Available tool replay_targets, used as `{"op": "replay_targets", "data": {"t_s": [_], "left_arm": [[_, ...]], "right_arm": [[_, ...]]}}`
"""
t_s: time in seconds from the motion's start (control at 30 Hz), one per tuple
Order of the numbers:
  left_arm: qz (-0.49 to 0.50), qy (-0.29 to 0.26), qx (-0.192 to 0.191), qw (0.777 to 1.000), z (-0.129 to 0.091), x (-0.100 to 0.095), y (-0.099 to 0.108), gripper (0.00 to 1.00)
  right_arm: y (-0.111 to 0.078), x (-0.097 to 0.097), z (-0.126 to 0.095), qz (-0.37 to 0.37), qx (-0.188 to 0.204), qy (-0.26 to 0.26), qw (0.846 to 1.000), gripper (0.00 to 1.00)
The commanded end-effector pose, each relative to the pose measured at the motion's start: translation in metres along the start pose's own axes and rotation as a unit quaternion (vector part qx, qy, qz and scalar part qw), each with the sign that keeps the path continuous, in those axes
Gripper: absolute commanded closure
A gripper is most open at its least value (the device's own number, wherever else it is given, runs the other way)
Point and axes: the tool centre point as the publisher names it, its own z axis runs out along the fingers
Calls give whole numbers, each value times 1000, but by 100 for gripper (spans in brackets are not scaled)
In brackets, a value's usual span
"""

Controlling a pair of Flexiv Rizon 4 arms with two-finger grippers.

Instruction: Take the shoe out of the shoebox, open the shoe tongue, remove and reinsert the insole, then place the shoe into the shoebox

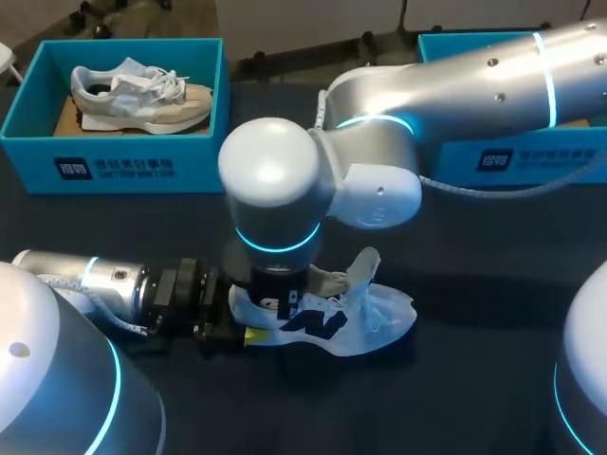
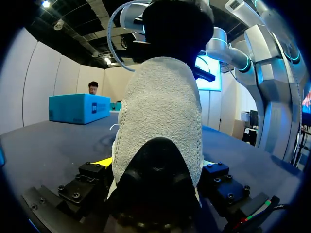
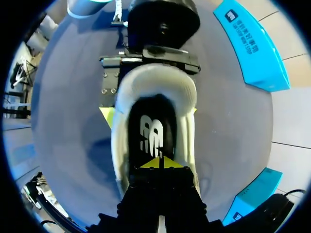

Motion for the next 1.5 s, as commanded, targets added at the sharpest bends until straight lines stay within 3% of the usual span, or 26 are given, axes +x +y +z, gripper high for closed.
{"op": "replay_targets", "data": {"t_s": [0.03,0.27,0.67,0.97,1.5], "left_arm": [[0,-1,1,1000,0,0,0,100],[0,-1,1,1000,0,0,0,100],[0,-1,1,1000,0,0,0,100],[0,-1,1,1000,0,0,0,100],[0,-1,1,1000,0,0,0,100]], "right_arm": [[-7,-4,4,-1,-1,5,1000,100],[-22,-5,5,21,-1,6,1000,100],[-32,-6,13,29,5,21,999,68],[-38,0,29,39,4,49,998,58],[-32,30,43,43,6,121,992,65]]}}
